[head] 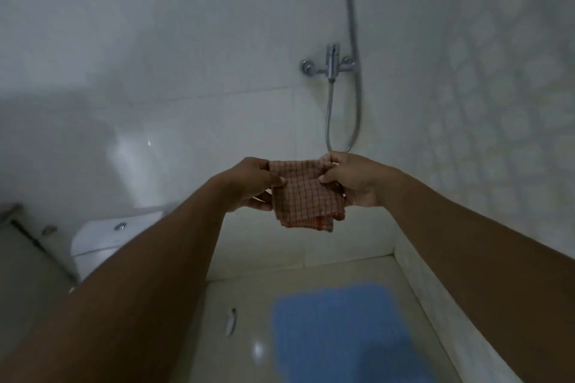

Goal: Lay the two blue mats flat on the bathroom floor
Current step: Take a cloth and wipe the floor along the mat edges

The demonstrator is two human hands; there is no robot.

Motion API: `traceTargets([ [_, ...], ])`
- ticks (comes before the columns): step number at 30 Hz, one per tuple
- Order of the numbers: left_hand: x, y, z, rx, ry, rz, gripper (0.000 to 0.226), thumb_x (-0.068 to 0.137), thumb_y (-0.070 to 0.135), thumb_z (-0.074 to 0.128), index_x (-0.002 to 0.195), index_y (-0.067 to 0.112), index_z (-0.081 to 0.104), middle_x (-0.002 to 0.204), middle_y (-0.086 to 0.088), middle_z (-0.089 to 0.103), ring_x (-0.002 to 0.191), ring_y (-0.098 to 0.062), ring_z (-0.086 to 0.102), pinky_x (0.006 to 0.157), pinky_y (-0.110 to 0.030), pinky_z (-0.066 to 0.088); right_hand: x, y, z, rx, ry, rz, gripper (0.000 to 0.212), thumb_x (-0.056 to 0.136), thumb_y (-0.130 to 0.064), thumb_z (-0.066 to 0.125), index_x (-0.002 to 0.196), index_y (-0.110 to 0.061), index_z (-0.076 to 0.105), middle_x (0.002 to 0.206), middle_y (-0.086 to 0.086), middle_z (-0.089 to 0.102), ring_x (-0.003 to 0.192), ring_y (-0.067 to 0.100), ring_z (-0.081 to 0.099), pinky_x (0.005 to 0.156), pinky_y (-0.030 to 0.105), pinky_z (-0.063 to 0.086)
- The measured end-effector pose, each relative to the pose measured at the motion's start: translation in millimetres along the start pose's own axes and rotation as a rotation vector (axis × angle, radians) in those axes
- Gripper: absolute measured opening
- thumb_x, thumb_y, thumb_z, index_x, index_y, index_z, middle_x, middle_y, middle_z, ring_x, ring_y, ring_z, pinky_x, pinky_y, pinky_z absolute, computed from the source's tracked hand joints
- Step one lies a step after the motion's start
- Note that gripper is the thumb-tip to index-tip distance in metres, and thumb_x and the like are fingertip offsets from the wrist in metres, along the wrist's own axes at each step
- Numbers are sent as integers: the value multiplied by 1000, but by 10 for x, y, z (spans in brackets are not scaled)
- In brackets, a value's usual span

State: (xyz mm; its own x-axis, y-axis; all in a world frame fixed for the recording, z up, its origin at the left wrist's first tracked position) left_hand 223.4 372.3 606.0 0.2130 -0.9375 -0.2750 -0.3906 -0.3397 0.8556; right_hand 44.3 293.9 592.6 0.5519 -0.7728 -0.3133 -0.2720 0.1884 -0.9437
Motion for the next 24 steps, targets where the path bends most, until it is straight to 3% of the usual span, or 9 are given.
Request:
traceTargets([
  [7,185,-1731,176,-61,69,-260,20,102,14,57,122,11,63,99,-10,71,73,-23,71,67,-37,60,781,1291,819,-90,-110,207,21,97,0,43,96,-18,54,105,11,62,89,24,59,63,34,52],
  [10,299,-2783,517,-97,137,-403,20,103,19,57,122,13,60,95,-9,70,71,-25,72,62,-36,62,1181,2228,1196,-114,-194,276,19,98,-3,40,100,-19,51,99,9,59,80,22,56,57,33,48],
  [13,469,-4117,1050,-67,150,-534,26,102,21,58,125,10,59,113,-14,70,74,-29,73,58,-36,63,1550,3668,1575,-131,-248,381,16,100,-8,42,110,-17,49,100,13,58,68,25,57,47,29,47],
  [15,579,-5056,1502,-73,136,-592,27,101,20,59,125,8,61,107,-17,70,64,-26,70,53,-34,61,1748,4714,1800,-204,-250,384,16,97,-9,49,110,-17,51,97,11,61,72,23,60,49,28,49],
  [17,671,-6089,2036,-76,124,-646,24,100,18,59,121,6,61,90,-18,71,52,-21,63,45,-29,53,1956,5767,2030,-290,-293,320,12,91,-5,52,97,-15,55,85,7,61,70,19,60,48,25,47],
  [19,664,-6997,2555,-92,132,-702,20,97,17,60,115,8,62,88,-18,72,50,-18,63,42,-26,51,2154,6711,2281,-415,-374,228,22,83,5,49,70,-13,51,61,0,51,54,11,51,43,25,39],
  [20,659,-7489,2823,-97,143,-721,20,96,17,60,113,8,63,88,-19,74,51,-20,65,44,-28,54,2263,7202,2426,-468,-422,168,27,80,6,49,61,-14,47,56,-4,44,51,7,45,44,28,38],
  [22,666,-8389,3278,-83,175,-772,21,93,18,62,109,6,63,91,-22,74,63,-29,72,58,-38,62,2474,8138,2700,-582,-468,118,24,82,-4,52,63,-17,43,62,-5,43,59,9,45,54,39,42],
  [24,685,-9130,3624,-34,185,-812,15,90,19,62,96,5,60,94,-25,73,76,-37,74,68,-44,64,2664,8931,2937,-663,-477,91,22,90,-20,56,74,-18,41,69,-8,47,66,11,47,57,27,40],
])
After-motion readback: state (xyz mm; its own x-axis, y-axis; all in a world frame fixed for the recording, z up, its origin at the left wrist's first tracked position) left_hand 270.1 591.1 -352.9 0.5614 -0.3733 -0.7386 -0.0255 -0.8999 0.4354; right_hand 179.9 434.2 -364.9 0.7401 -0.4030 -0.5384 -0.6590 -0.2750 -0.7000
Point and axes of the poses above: each hand's wrist, its own x-axis towards the middle knuckle, its own z-axis out of the palm, y = z × x, the point moved 6 cm from there along x, towards the middle knuckle
